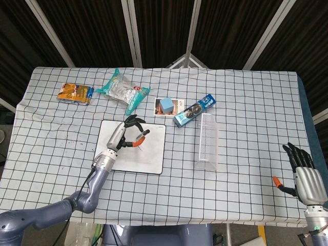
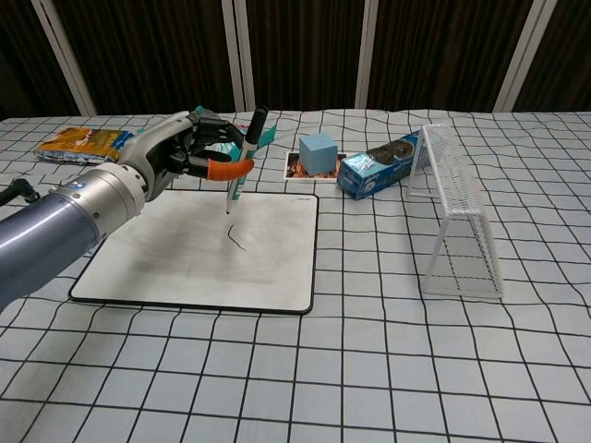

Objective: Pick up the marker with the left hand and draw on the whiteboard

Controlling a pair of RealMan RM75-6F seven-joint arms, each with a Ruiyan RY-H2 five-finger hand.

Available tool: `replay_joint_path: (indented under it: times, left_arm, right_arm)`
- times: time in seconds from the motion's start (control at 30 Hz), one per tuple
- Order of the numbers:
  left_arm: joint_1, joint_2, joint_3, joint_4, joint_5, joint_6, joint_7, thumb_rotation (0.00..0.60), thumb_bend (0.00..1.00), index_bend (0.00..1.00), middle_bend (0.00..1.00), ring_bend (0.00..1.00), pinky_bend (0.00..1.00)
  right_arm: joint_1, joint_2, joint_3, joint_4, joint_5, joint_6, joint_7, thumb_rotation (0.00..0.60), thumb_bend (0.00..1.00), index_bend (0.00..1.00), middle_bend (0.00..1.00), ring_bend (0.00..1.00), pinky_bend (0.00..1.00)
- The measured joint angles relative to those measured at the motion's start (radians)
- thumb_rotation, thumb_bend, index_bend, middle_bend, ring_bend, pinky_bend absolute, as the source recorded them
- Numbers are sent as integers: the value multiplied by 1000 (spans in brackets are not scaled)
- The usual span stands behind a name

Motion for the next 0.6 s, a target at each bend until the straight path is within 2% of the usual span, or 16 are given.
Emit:
replay_joint_path:
  times: [0.6]
  left_arm:
    - [-52, -55, 2, 138, -2, -49, -27, 600, 498, 734, 271, 79, 148]
  right_arm:
    - [2, 2, 2, -3, 10, -8, 2, 600, 299, 0, 0, 0, 0]
